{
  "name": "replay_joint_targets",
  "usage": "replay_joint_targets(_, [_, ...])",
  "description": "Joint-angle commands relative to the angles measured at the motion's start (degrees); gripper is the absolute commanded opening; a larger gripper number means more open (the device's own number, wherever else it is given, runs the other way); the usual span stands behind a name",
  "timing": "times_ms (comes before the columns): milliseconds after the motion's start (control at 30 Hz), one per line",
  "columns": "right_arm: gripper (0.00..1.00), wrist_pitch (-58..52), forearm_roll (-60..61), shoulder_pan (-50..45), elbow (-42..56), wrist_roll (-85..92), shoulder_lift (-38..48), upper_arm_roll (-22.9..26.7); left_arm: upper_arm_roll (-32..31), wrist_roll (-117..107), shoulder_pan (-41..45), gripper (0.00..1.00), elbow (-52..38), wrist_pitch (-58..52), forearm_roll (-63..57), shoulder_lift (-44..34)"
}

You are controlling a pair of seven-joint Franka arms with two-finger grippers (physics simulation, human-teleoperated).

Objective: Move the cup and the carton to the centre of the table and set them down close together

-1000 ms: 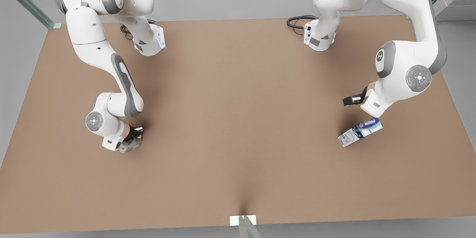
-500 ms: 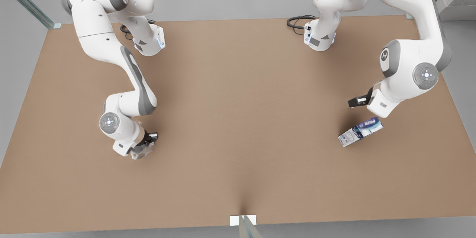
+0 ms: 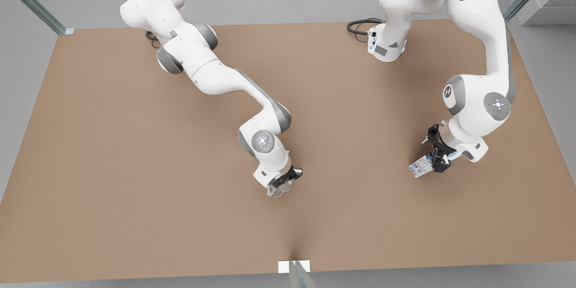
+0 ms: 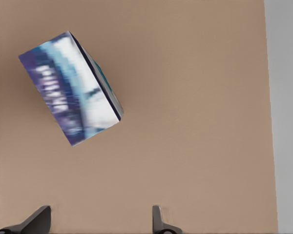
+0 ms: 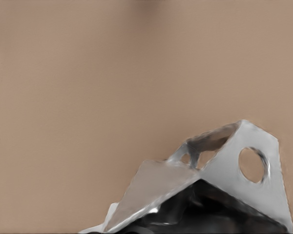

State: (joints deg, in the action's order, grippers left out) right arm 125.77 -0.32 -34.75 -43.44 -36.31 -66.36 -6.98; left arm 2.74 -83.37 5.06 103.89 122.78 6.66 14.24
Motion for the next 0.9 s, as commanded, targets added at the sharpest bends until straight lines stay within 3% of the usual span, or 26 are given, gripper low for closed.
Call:
replay_joint_targets(0, [0.21, 0.27, -0.30, -0.14, 0.46, -0.16, -0.35, -0.05, 0.16, -0.04, 0.04, 1.00, -0.09, 0.17, 0.37, 0.00])
replay_joint_targets(233, [0.22, 0.71, -6.19, -3.84, 0.73, 2.48, -2.81, 1.53, 0.16, -6.90, -0.05, 1.00, -2.55, 0.70, 0.46, 3.25])
replay_joint_targets(267, [0.35, 0.79, -6.19, -3.84, 0.73, 2.48, -2.81, 1.44, 0.16, -6.90, -0.05, 1.00, -2.55, 0.79, 0.46, 3.34])
replay_joint_targets(300, [0.78, 0.79, -6.19, -4.19, 0.73, 2.04, -2.90, 1.44, 0.16, -6.55, -0.05, 1.00, -3.34, 1.40, 0.37, 4.21])
replay_joint_targets(400, [1.00, 1.41, -6.19, -4.19, 0.82, 1.95, -3.52, 1.36, 0.25, -6.28, -0.14, 1.00, -5.27, 1.32, 0.11, 6.15])
replay_joint_targets(867, [1.00, 4.05, -5.75, -6.74, 3.01, -0.69, -3.16, 0.21, 4.29, -5.84, -1.98, 1.00, -5.27, -4.75, -1.65, 6.06])
